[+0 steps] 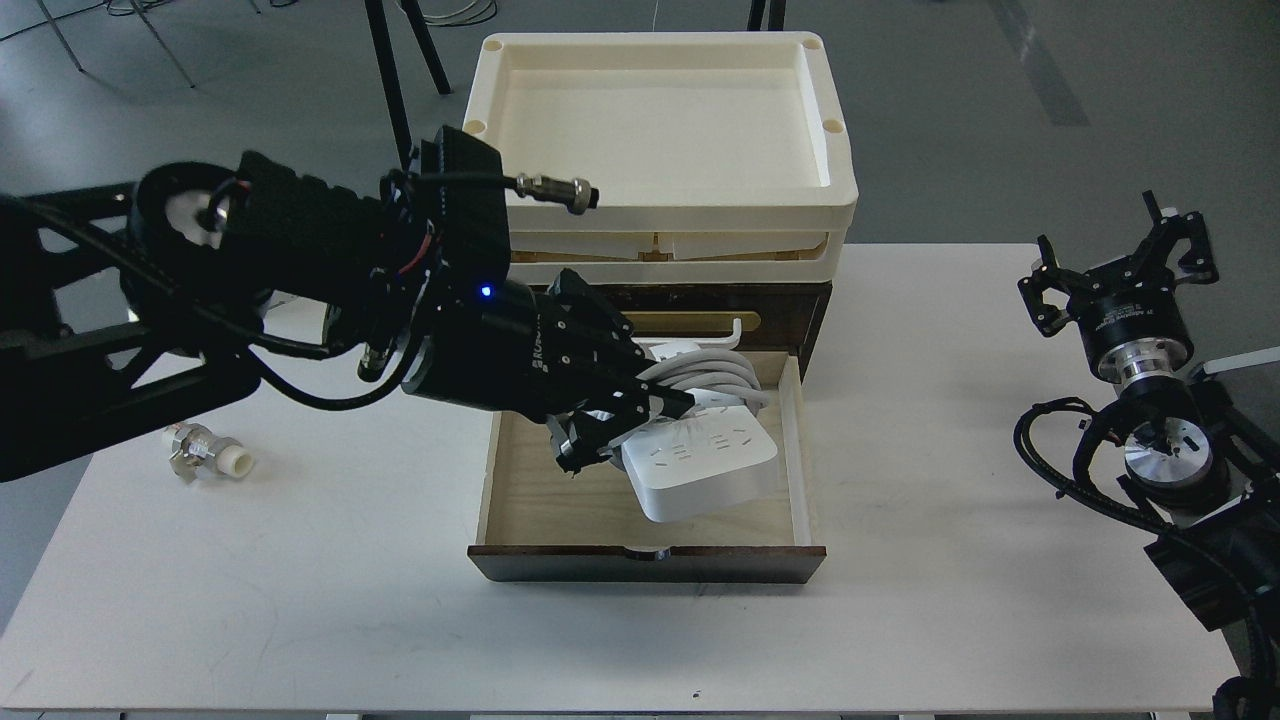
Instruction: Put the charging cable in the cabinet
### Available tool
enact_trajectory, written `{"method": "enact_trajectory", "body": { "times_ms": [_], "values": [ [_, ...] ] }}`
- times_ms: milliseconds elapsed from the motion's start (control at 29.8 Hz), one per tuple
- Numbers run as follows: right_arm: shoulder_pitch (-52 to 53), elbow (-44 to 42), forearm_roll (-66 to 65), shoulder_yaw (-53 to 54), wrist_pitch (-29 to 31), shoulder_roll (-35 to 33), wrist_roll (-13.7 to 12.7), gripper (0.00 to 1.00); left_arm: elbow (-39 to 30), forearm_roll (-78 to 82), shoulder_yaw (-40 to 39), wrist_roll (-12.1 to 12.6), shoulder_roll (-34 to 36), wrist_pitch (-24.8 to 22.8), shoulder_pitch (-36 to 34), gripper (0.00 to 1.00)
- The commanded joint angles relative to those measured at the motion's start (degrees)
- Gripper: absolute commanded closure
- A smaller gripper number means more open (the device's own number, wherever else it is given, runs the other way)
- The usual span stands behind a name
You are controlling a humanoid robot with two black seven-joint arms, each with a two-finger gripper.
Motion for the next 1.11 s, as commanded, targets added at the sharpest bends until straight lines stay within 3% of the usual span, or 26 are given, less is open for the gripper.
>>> {"method": "enact_trajectory", "body": {
  "times_ms": [0,436,536,603,704,838,972,1073],
  "values": [
    [0.0,0.0,0.0,0.0,0.0,0.0,0.1,0.0,3.9,5.3,-0.4,3.7,-3.4,0.0,7.0,0.97],
    [0.0,0.0,0.0,0.0,0.0,-0.1,0.0,0.0,22.4,8.8,-0.1,6.3,-13.5,0.0,11.8,0.95],
    [0.0,0.0,0.0,0.0,0.0,-0.1,0.0,0.0,23.5,8.8,0.1,6.5,-14.4,0.0,12.8,0.9],
    [0.0,0.0,0.0,0.0,0.0,-0.1,0.0,0.0,23.5,8.7,-0.1,7.8,-14.4,0.0,12.9,0.76],
    [0.0,0.0,0.0,0.0,0.0,-0.1,0.1,0.0,23.5,8.2,-0.9,12.2,-14.4,0.1,14.2,0.44],
    [0.0,0.0,0.0,0.0,0.0,-0.1,0.1,0.0,23.4,5.1,-1.0,13.8,-14.8,5.9,14.2,0.14],
    [0.0,0.0,0.0,0.0,0.0,-0.1,0.1,0.0,20.8,-4.9,-3.2,13.0,-14.5,9.8,14.0,0.07],
    [0.0,0.0,0.0,0.0,0.0,-0.1,0.1,0.0,15.1,-17.0,-11.3,12.6,-13.0,9.3,14.5,0.03]
  ]
}}
